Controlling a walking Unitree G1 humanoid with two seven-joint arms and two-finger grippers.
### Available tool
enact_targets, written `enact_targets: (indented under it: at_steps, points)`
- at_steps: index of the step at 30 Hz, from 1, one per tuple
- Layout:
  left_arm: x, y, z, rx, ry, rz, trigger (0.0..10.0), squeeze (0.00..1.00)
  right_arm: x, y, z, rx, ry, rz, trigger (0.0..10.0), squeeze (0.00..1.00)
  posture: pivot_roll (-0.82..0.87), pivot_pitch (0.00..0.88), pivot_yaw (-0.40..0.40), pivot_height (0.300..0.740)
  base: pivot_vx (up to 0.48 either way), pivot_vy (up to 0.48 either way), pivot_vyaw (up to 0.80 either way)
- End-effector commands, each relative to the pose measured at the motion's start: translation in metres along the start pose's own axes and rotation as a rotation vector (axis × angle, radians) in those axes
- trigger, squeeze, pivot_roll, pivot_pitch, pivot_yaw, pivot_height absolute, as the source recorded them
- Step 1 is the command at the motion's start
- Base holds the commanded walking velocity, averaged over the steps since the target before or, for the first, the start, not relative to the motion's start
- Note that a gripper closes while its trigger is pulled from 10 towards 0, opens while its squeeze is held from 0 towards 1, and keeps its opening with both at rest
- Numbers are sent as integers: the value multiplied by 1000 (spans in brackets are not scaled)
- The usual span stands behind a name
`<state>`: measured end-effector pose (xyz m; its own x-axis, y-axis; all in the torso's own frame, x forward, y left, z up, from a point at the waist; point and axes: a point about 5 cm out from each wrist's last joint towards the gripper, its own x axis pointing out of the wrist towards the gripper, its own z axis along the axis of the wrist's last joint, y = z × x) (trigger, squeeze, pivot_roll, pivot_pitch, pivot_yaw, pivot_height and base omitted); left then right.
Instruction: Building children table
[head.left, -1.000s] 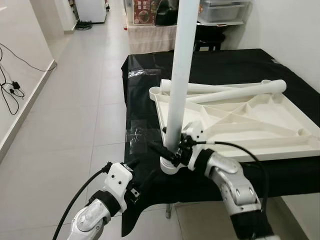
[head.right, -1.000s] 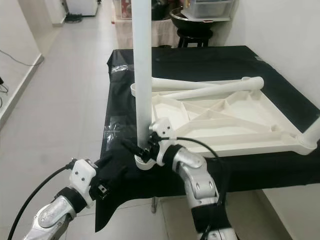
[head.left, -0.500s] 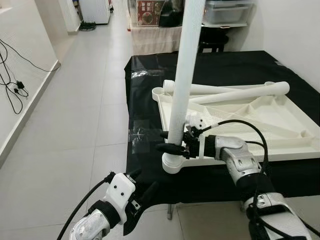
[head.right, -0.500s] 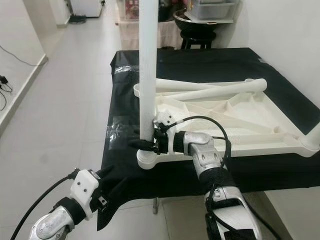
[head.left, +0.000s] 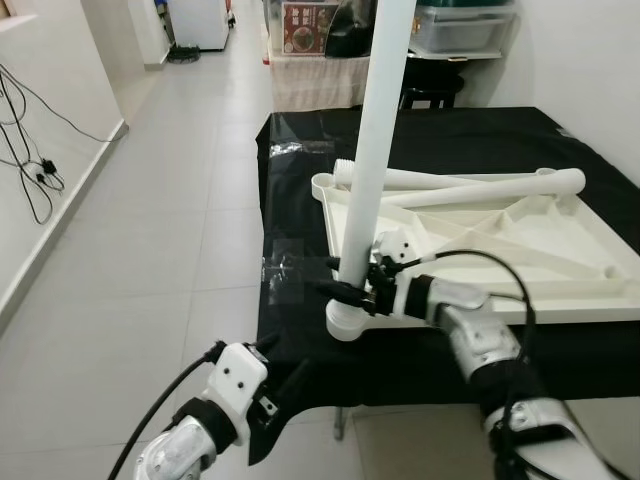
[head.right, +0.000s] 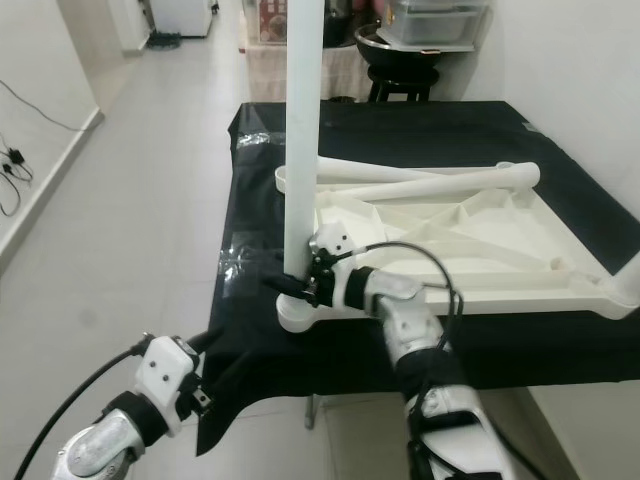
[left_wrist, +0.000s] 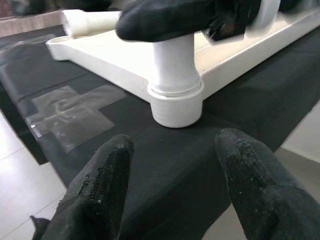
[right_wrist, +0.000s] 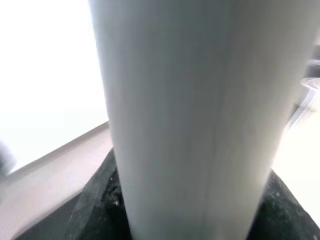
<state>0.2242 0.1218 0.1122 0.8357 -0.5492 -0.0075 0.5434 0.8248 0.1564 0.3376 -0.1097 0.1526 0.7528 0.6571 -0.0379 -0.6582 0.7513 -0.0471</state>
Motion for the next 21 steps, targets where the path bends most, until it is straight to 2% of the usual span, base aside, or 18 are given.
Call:
enact_targets:
  at_steps: [1, 2, 3, 5, 12, 13, 14, 15, 16, 17, 18, 19, 20, 21]
  points:
    - [-3, 4, -2, -13, 9, 14, 10000, 0, -14, 10, -30, 45, 150, -196, 0, 0, 1, 151, -23, 740, 0, 0, 0]
    - [-3, 4, -2, -13, 9, 14, 10000, 0, -14, 10, -30, 45, 150, -196, 0, 0, 1, 151, -23, 740, 0, 0, 0]
    - [-2, 6, -2, -11, 9, 17, 10000, 0, -19, 25, -27, 16, 142, -263, 0, 0, -28, 136, -6, 740, 0, 0, 0]
    - [0, 8, -2, -22, 9, 16, 10000, 0, -20, 31, -28, 9, 154, -277, 0, 0, -17, 131, -10, 740, 0, 0, 0]
    - [3, 10, -3, -26, 12, 7, 10000, 0, -13, 31, -30, -22, 165, -234, 0, 0, -8, 120, -20, 740, 0, 0, 0]
    - [3, 10, -3, -26, 12, 15, 10000, 0, -10, 31, -28, -9, 153, -211, 9176, 0, -2, 119, -23, 740, 0, 0, 0]
    - [3, 10, -3, -26, 12, 15, 10000, 0, -10, 31, -28, -9, 153, -211, 9176, 0, -2, 119, -23, 740, 0, 0, 0]
    - [3, 10, -3, -23, 13, 25, 10000, 0, -5, 32, -23, 25, 107, -141, 10000, 745, 9, 110, -30, 740, 0, 0, 0]
    - [3, 10, -4, -23, 12, 32, 10000, 0, -3, 32, -19, 50, 73, -94, 10000, 1000, 9, 110, -30, 740, 0, 0, 0]
    - [4, 10, -4, -23, 12, 35, 10000, 0, 2, 33, -9, 59, 15, 19, 10000, 1000, 13, 107, -30, 740, 0, 0, 0]
    - [4, 10, -4, -23, 12, 35, 10000, 0, 2, 33, -9, 59, 15, 19, 10000, 1000, 13, 107, -30, 740, 0, 0, 0]
    - [4, 10, -4, -23, 13, 33, 10000, 0, 3, 30, 8, 48, -45, 144, 10000, 1000, 12, 94, -32, 740, 0, 0, 0]
    - [4, 10, -4, -23, 13, 33, 10000, 0, 3, 30, 8, 48, -45, 144, 10000, 1000, 12, 94, -32, 740, 0, 0, 0]
    - [5, 10, -5, -24, 14, 29, 10000, 0, 3, 24, 21, 12, -79, 222, 10000, 1000, 18, 90, -34, 740, 0, 0, 0]
